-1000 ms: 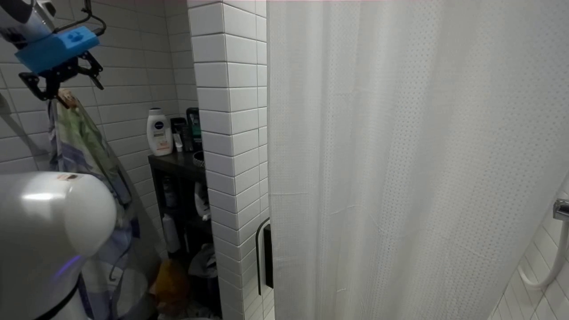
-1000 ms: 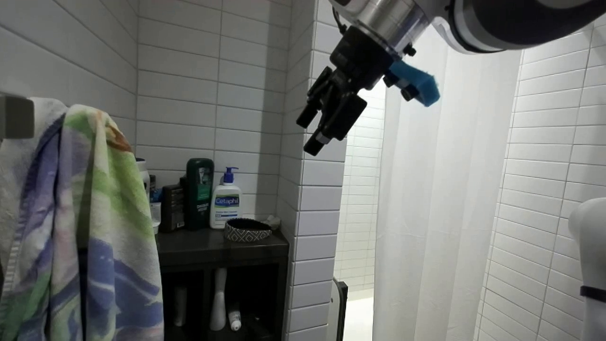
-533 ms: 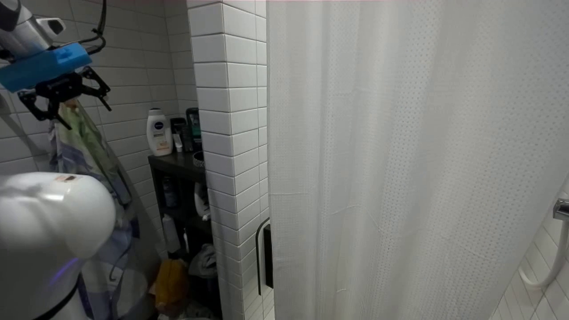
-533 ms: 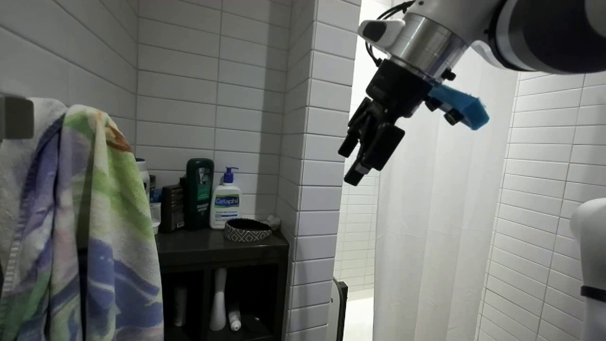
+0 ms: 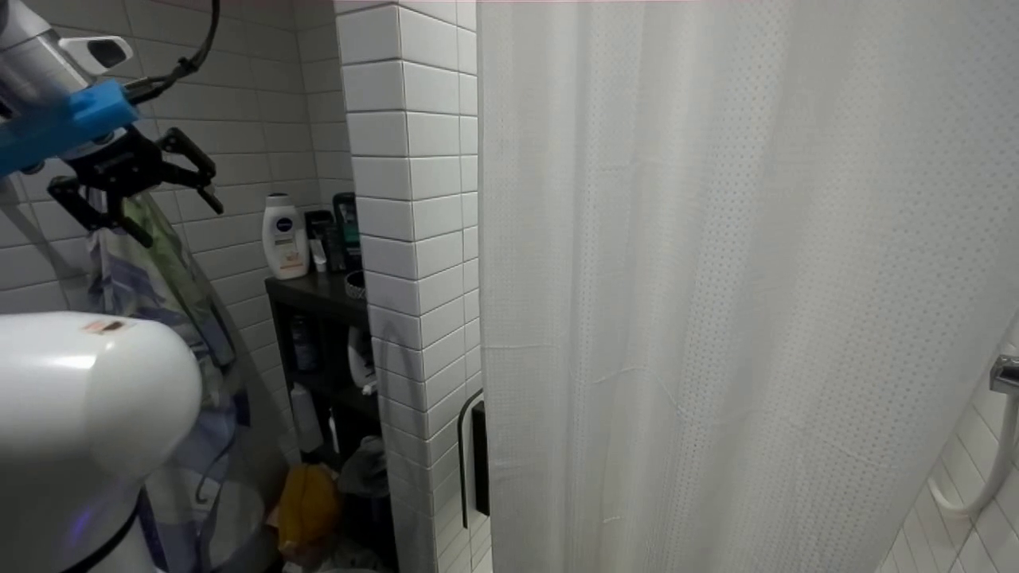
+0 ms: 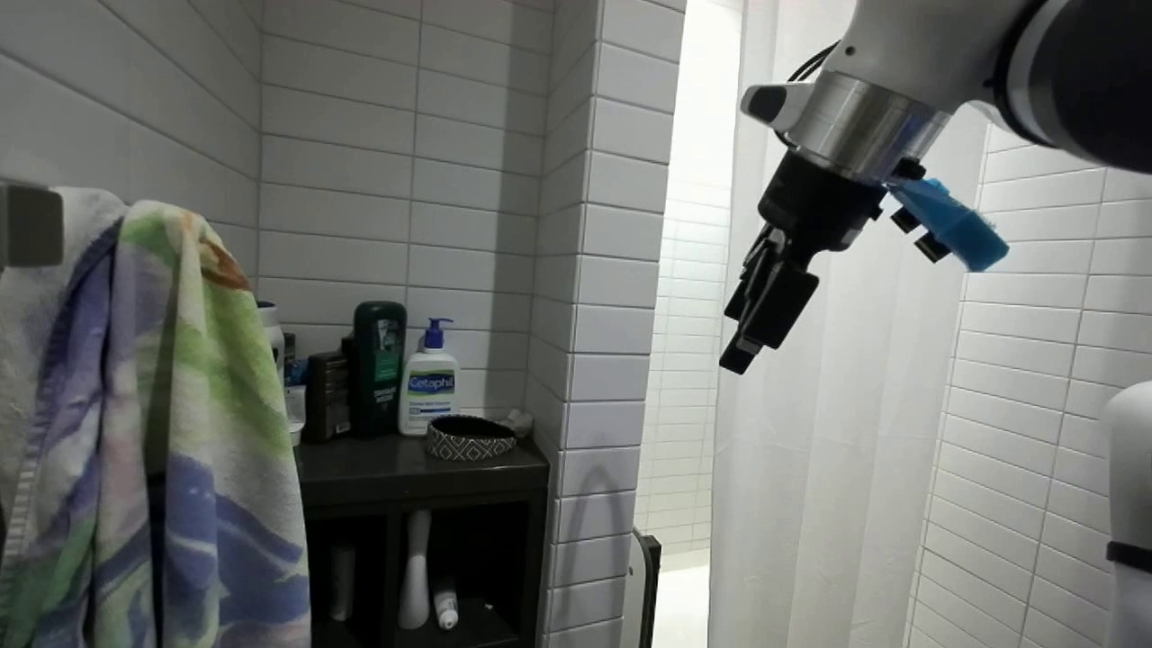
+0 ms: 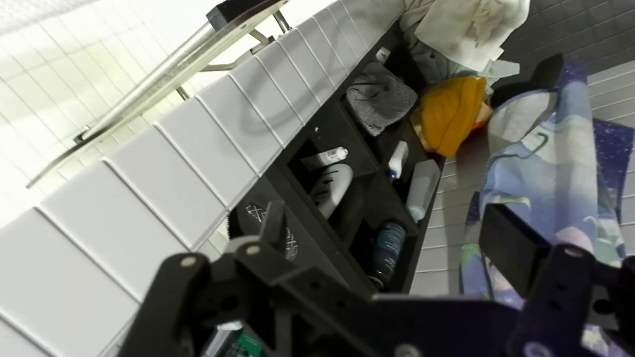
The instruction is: Put the head sock on the floor
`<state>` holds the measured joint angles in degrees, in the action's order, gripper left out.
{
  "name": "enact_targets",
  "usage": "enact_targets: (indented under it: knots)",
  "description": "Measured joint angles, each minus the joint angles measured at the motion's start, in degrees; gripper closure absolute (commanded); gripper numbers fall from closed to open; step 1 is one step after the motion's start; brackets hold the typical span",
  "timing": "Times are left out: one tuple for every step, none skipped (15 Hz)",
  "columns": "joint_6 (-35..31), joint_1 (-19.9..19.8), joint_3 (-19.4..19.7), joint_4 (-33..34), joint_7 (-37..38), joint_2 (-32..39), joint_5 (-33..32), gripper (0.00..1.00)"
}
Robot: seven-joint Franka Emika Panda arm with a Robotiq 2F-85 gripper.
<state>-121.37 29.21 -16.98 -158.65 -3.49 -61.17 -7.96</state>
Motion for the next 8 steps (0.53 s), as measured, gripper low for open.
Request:
enact_targets:
  knots:
    - [0.1,-1.4,-0.8,0.0,1.7,-0.4,-0.1,0.00]
    - [0.3,-2.9,-1.9,-0.1,3.6,-0.7,-0.2,0.00]
    - [0.5,-4.4,-3.2,-0.2,5.6,-1.0,-0.2,0.00]
    - [0.9,-5.9,-4.4,-0.2,7.6,-1.1,-0.3,0.00]
    - [1.5,-7.2,-5.6,-0.1,9.5,-1.1,-0.3,0.00]
    - [2.2,-8.5,-6.6,-0.1,11.2,-1.1,-0.3,0.00]
    - [3.0,-9.6,-7.4,-0.1,12.9,-1.1,-0.3,0.00]
    - [3.8,-10.6,-8.1,-0.1,14.5,-1.1,-0.3,0.00]
